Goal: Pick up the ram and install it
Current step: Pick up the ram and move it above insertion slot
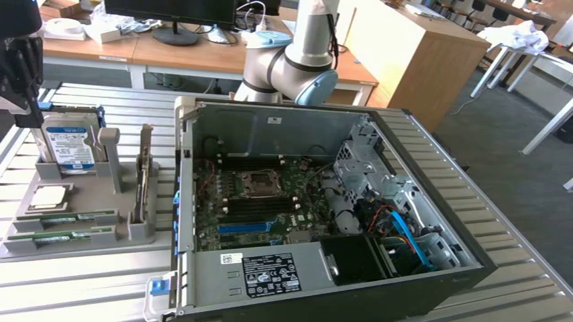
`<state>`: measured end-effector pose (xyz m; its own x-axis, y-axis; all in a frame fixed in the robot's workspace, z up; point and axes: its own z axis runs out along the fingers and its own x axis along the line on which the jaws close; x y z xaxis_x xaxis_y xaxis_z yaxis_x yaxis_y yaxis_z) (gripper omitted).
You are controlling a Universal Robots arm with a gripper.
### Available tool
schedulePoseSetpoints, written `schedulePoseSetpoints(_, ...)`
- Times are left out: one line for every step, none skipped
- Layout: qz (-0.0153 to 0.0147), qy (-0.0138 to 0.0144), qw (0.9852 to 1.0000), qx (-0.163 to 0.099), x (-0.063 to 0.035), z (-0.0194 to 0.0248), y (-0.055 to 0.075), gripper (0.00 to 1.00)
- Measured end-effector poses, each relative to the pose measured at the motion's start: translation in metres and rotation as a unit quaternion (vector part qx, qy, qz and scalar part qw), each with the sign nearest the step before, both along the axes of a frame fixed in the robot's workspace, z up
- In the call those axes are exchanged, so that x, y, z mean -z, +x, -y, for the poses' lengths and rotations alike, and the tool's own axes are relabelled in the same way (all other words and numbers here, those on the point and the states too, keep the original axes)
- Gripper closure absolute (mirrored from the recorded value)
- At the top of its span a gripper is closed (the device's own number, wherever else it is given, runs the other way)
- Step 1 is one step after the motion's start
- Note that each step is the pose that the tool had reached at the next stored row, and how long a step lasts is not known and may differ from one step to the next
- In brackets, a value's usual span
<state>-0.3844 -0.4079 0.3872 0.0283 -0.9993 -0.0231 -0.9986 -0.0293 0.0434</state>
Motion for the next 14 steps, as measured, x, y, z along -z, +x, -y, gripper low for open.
schedulePoseSetpoints(0.0000, 0.0000, 1.0000, 0.000, 0.0000, 0.0000, 0.0000, 0.90)
schedulePoseSetpoints(0.0000, 0.0000, 1.0000, 0.000, 0.0000, 0.0000, 0.0000, 0.90)
schedulePoseSetpoints(0.0000, 0.0000, 1.0000, 0.000, 0.0000, 0.0000, 0.0000, 0.90)
schedulePoseSetpoints(0.0000, 0.0000, 1.0000, 0.000, 0.0000, 0.0000, 0.0000, 0.90)
schedulePoseSetpoints(0.0000, 0.0000, 1.0000, 0.000, 0.0000, 0.0000, 0.0000, 0.90)
schedulePoseSetpoints(0.0000, 0.0000, 1.0000, 0.000, 0.0000, 0.0000, 0.0000, 0.90)
schedulePoseSetpoints(0.0000, 0.0000, 1.0000, 0.000, 0.0000, 0.0000, 0.0000, 0.90)
schedulePoseSetpoints(0.0000, 0.0000, 1.0000, 0.000, 0.0000, 0.0000, 0.0000, 0.90)
schedulePoseSetpoints(0.0000, 0.0000, 1.0000, 0.000, 0.0000, 0.0000, 0.0000, 0.89)
schedulePoseSetpoints(0.0000, 0.0000, 1.0000, 0.000, 0.0000, 0.0000, 0.0000, 0.83)
schedulePoseSetpoints(0.0000, 0.0000, 1.0000, 0.000, 0.0000, 0.0000, 0.0000, 0.77)
schedulePoseSetpoints(0.0000, 0.0000, 1.0000, 0.000, 0.0000, 0.0000, 0.0000, 0.77)
schedulePoseSetpoints(0.0000, 0.0000, 1.0000, 0.000, 0.0000, 0.0000, 0.0000, 0.77)
schedulePoseSetpoints(0.0000, 0.0000, 1.0000, 0.000, 0.0000, 0.0000, 0.0000, 0.70)
